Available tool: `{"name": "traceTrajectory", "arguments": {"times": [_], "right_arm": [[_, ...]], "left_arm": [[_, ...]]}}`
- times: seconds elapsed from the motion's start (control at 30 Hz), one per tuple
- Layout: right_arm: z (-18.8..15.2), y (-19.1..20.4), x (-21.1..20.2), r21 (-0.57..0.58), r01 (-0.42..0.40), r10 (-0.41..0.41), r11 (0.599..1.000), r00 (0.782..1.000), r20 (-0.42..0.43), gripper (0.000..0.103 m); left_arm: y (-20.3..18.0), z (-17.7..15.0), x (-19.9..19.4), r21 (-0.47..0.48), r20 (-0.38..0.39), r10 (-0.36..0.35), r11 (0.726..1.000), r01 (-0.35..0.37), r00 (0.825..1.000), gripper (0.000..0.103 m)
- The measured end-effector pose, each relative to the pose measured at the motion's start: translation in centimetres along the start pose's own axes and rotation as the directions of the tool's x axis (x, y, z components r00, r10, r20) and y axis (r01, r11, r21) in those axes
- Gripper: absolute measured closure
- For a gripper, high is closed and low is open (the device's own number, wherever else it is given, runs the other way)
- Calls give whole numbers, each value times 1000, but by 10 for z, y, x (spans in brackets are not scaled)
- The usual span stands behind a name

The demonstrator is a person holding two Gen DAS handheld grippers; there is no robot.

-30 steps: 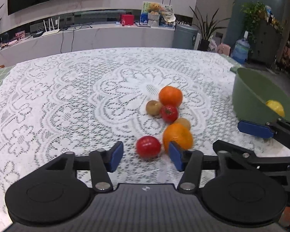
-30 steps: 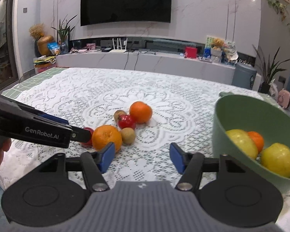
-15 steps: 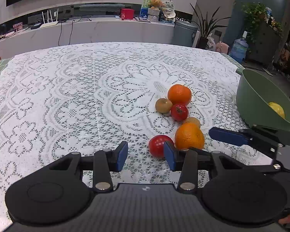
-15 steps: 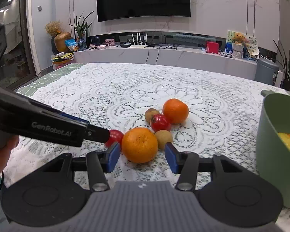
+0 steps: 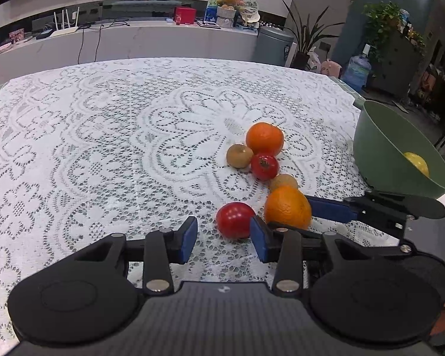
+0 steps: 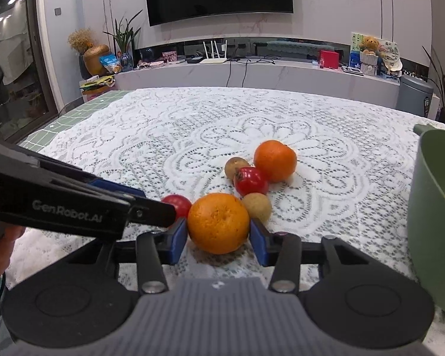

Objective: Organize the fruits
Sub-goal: 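Grasp a red apple with the left gripper while the right gripper grasps an orange, then lift the red apple and orange and carry both over the colander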

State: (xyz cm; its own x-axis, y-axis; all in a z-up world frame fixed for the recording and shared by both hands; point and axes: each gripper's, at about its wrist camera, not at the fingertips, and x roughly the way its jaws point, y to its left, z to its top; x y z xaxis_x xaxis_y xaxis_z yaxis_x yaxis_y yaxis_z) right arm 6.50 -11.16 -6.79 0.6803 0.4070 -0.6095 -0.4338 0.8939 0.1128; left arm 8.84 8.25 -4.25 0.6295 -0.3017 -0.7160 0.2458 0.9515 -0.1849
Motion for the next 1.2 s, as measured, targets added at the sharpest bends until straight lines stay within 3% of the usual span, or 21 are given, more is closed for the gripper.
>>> {"name": "traceTrajectory", "arguments": {"times": [0.43,0.63,0.93,1.2], "right_arm": [[-10,-10,-18,-16,76,-76,997,997,-28,60],[-10,-13,-18,-2,68,-68,998,997,-28,60],[-8,-14,-20,15,67,-67,998,997,-32,60],[1,-15,-48,-8,93,-93,996,995,40,60]], "left_arm": [[-22,2,18,105,-4,22,994,-21,1000,55],[-25,-2,20,128,-17,27,991,-25,999,66],[-26,-6,15,120,-7,37,992,-36,999,69],[-30,-1,-1,65,16,18,998,-19,1000,69]]}}
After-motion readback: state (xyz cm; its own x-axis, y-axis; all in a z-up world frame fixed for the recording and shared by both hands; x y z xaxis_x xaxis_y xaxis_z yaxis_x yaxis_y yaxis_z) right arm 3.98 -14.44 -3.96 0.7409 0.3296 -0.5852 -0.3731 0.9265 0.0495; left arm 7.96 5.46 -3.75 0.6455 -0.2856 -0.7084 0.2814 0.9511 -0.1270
